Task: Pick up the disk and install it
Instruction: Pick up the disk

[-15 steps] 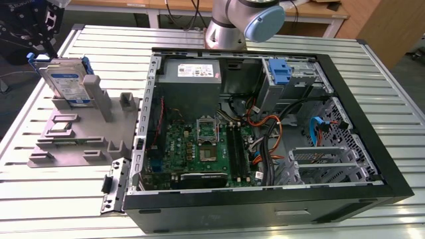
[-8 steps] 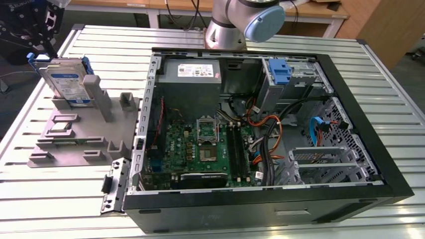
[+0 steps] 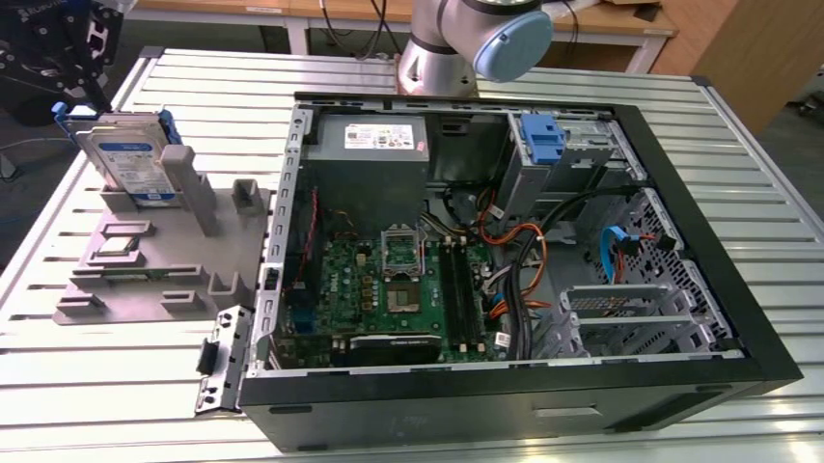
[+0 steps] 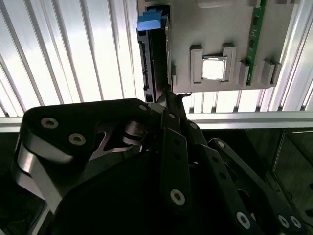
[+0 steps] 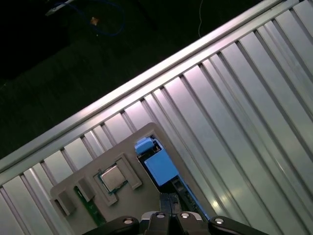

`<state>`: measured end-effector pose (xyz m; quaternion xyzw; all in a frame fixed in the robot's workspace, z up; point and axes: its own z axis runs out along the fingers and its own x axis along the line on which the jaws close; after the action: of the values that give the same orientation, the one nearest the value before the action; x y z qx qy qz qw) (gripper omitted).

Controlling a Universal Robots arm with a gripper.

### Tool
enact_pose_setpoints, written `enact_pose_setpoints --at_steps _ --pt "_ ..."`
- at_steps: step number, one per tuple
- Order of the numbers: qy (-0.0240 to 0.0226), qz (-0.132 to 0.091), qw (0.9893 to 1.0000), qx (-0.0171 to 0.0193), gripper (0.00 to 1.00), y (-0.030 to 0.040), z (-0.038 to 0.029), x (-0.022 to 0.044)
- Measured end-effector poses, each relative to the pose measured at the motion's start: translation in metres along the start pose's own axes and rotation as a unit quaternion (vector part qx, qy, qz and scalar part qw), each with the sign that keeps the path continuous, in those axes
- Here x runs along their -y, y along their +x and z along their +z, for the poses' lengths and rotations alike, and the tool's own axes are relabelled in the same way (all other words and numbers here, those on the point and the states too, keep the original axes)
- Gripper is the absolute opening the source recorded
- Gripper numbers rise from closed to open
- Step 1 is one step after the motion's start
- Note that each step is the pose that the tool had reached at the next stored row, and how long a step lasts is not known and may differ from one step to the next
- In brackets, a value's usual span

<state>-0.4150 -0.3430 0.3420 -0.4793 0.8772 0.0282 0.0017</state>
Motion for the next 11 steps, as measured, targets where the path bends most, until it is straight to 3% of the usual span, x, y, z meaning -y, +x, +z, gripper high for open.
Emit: enact_pose_setpoints --at_steps 7,11 --pt "-0.0001 -0.003 1.0 -0.0002 0.1 0.0 0.0 0.0" --pt "-0.0011 -0.033 0.9994 -0.0016 0.1 0.0 0.0003 0.0"
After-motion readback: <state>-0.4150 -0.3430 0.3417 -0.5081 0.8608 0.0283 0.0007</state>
